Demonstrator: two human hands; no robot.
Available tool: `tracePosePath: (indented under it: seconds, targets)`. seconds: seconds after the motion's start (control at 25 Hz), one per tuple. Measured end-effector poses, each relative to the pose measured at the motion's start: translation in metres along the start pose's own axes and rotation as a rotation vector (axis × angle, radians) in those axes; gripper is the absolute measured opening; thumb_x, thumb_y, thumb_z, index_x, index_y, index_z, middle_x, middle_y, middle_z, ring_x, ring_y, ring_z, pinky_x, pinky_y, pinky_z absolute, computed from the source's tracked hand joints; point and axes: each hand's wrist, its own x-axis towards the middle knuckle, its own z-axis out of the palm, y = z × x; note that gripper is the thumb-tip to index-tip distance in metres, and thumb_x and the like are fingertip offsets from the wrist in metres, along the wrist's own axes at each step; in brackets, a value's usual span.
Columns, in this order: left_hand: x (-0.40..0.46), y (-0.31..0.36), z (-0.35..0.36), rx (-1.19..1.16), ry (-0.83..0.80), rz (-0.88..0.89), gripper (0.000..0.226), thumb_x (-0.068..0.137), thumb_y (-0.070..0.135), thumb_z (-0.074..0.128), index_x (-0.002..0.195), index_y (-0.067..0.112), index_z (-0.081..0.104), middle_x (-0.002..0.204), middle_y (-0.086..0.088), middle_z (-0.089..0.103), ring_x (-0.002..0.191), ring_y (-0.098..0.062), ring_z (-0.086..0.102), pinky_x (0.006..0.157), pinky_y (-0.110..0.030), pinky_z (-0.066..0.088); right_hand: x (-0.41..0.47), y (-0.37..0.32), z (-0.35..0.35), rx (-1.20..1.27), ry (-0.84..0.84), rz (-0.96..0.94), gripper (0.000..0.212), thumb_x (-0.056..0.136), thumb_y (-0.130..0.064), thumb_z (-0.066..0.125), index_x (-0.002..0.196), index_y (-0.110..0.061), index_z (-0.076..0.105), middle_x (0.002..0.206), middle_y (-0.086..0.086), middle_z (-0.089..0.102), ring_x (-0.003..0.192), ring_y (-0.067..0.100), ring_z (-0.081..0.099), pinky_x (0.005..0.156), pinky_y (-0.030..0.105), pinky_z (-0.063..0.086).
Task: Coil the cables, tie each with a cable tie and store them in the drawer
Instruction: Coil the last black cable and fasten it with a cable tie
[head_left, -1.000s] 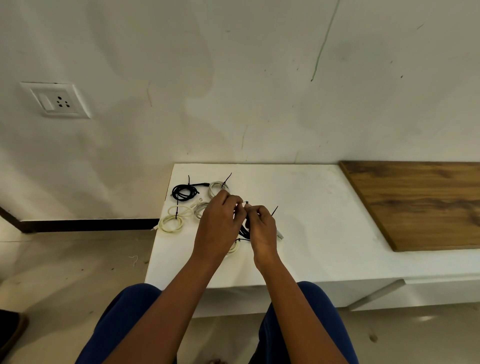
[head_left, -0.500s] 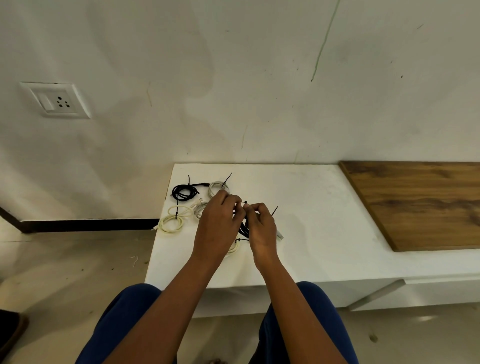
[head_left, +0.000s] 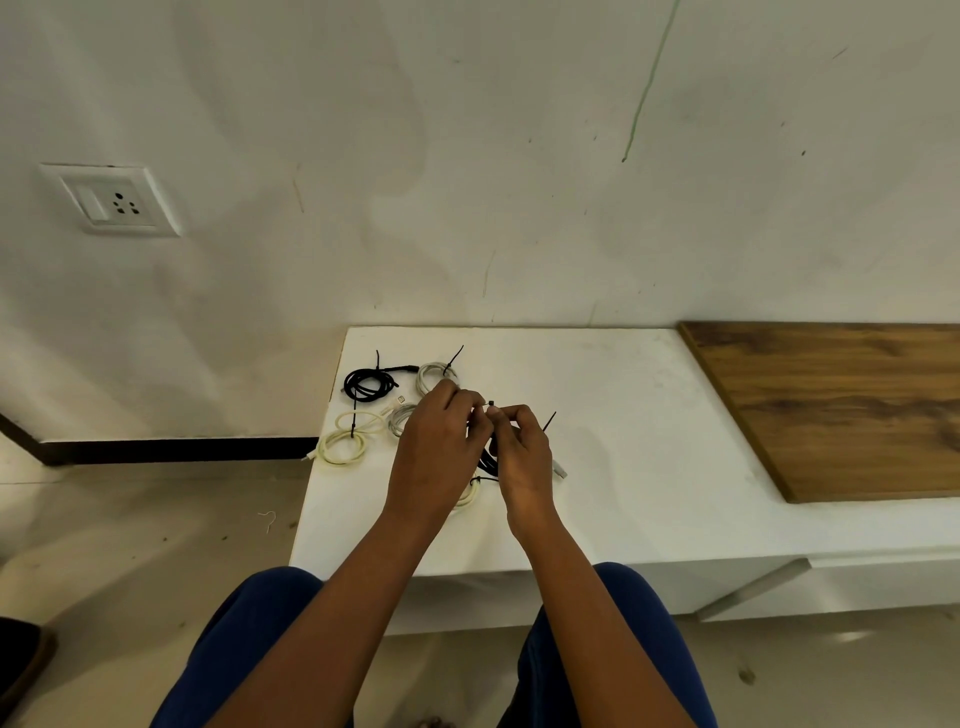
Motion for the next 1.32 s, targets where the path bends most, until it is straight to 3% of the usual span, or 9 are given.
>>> tracePosePath:
  seconds: [0.2,0.4,0.56,0.76,0.92,1.04,1.2,1.32]
  targets:
    - [0.001,-0.004,0.002,-0.064,-0.010,-0.051,0.011,0.089,0.007,0.061,0.096,0.004,0.069,0.092,-0.006,0.060,0.075,-0.015,0.059,0.068,-0.025,0.050,-0.001,0.002,0.000,-0.059,-0.041,-0.084,0.015,0.097,-0.026,0.046,0.089,-0.020,0.058,0.058,-0.011,0.055,0.052,0.001,0.049,0.061,0.025,0.041]
    - [0.005,-0.007,0.005,-0.311,-0.047,-0.383,0.015,0.089,0.018,0.063,0.102,0.016,0.071,0.091,0.008,0.062,0.080,0.001,0.057,0.066,-0.001,0.041,0.000,0.002,-0.001,-0.060,-0.073,-0.107,0.014,0.098,-0.031,0.045,0.094,-0.030,0.058,0.070,-0.012,0.063,0.068,0.006,0.057,0.069,0.029,0.046]
    - [0.006,-0.007,0.000,-0.650,-0.085,-0.623,0.013,0.084,0.017,0.068,0.083,0.030,0.071,0.072,0.016,0.069,0.071,0.007,0.063,0.062,-0.006,0.045,0.001,0.002,-0.004,-0.211,-0.120,-0.150,0.017,0.098,-0.032,0.041,0.102,-0.028,0.057,0.083,-0.008,0.067,0.080,0.010,0.063,0.076,0.035,0.051]
    - [0.009,-0.009,-0.004,-0.806,-0.056,-0.774,0.009,0.078,0.014,0.072,0.076,0.022,0.074,0.065,0.012,0.069,0.061,0.005,0.061,0.056,-0.007,0.045,0.001,-0.001,-0.006,-0.208,-0.159,-0.150,0.017,0.098,-0.029,0.042,0.101,-0.024,0.058,0.093,-0.006,0.071,0.093,0.009,0.066,0.086,0.035,0.052]
    - [0.017,-0.012,-0.010,-1.096,-0.064,-0.947,0.012,0.076,0.008,0.072,0.066,0.015,0.071,0.058,0.005,0.060,0.056,-0.006,0.049,0.055,-0.015,0.042,-0.001,-0.006,-0.009,-0.063,-0.180,-0.138,0.016,0.098,-0.023,0.045,0.089,-0.021,0.058,0.082,-0.009,0.067,0.080,0.002,0.061,0.072,0.022,0.046]
    - [0.019,-0.016,-0.012,-1.083,-0.054,-0.924,0.008,0.076,0.009,0.074,0.071,0.015,0.071,0.060,0.008,0.060,0.057,-0.005,0.047,0.059,-0.017,0.040,-0.003,-0.010,-0.008,0.000,-0.164,-0.095,0.018,0.096,-0.030,0.049,0.079,-0.028,0.057,0.077,-0.007,0.065,0.069,0.002,0.055,0.067,0.020,0.040]
    - [0.016,-0.018,-0.012,-0.913,-0.064,-0.777,0.005,0.082,0.015,0.071,0.083,0.021,0.070,0.075,0.010,0.068,0.074,-0.004,0.060,0.074,-0.019,0.045,-0.004,-0.008,-0.007,-0.100,-0.183,-0.111,0.003,0.090,-0.042,0.056,0.090,-0.041,0.058,0.071,0.010,0.058,0.063,0.012,0.046,0.065,0.029,0.038]
    - [0.015,-0.018,-0.011,-0.879,-0.048,-0.730,0.009,0.085,0.015,0.068,0.080,0.023,0.068,0.075,0.009,0.067,0.072,-0.001,0.062,0.074,-0.017,0.046,-0.001,-0.006,-0.006,-0.141,-0.172,-0.118,0.008,0.090,-0.034,0.056,0.089,-0.039,0.063,0.062,-0.001,0.052,0.058,0.010,0.042,0.063,0.030,0.035]
